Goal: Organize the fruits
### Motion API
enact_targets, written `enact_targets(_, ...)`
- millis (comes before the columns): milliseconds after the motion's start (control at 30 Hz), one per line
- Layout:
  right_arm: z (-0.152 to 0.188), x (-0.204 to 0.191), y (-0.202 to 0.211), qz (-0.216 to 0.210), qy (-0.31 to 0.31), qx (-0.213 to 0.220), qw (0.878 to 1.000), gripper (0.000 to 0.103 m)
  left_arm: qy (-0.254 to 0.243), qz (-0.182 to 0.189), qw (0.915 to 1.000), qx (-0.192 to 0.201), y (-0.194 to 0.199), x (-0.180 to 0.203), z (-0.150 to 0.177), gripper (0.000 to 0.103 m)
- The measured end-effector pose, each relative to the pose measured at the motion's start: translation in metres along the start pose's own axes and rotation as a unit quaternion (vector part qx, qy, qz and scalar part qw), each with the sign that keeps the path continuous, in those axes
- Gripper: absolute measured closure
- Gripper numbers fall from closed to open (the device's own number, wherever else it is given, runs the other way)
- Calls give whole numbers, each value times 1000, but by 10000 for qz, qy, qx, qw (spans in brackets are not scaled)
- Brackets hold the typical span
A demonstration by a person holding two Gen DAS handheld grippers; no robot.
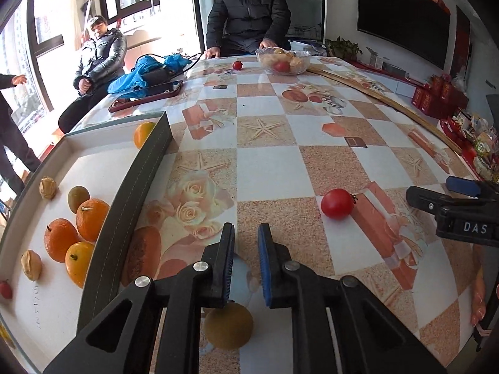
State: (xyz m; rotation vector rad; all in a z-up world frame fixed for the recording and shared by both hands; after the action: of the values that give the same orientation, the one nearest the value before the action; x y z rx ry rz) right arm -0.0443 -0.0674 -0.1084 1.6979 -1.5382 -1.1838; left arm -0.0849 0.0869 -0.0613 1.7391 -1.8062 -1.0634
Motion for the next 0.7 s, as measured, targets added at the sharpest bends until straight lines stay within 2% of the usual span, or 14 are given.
enact_targets(100, 1, 0, 0, 32, 22, -5, 10000, 0, 151, 134, 9998, 57, 8, -1, 6, 41)
enact_targets(133, 1, -1, 0, 57, 40, -9, 10000, 0, 218, 131, 9996, 140, 13, -2, 9, 35)
enact_targets(267, 1, -3, -1, 140, 94, -24, 9999, 0, 313, 228, 9991, 200, 20, -2, 16, 31)
enact_targets(367, 2, -3, -1, 169, 114, -35, 9998, 0, 212, 85, 9997, 121, 14, -1, 20, 32)
enact_targets(467, 2, -6, -1, 204, 106, -108, 9997, 0, 176, 103, 9998, 90, 12, 0, 17, 32)
enact_targets(533, 4, -15, 0, 33, 148, -197, 9997, 0, 209, 103, 9997, 118, 11, -1, 18, 32)
enact_targets(600, 7, -32, 3, -314, 218, -256, 9989, 0, 280, 163, 9993, 174, 14, -3, 21, 32)
enact_targets(700, 8, -63, 8, -578, 478, -172, 9970, 0, 419, 293, 9984, 259, 19, -8, 25, 32)
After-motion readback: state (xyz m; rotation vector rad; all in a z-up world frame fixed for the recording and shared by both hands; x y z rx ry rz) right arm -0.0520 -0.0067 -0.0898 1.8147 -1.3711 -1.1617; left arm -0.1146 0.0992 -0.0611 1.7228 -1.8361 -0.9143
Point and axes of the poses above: each gripper's, at about its wrist camera, not at the fingertips, and y roughly against the way its jaws point, x to its right, z to its underside, the point moved 6 cm from there along -y, roughly the way its jaws point, and after that the axes turned 15 degrees about -y, right-handed, at the moved point
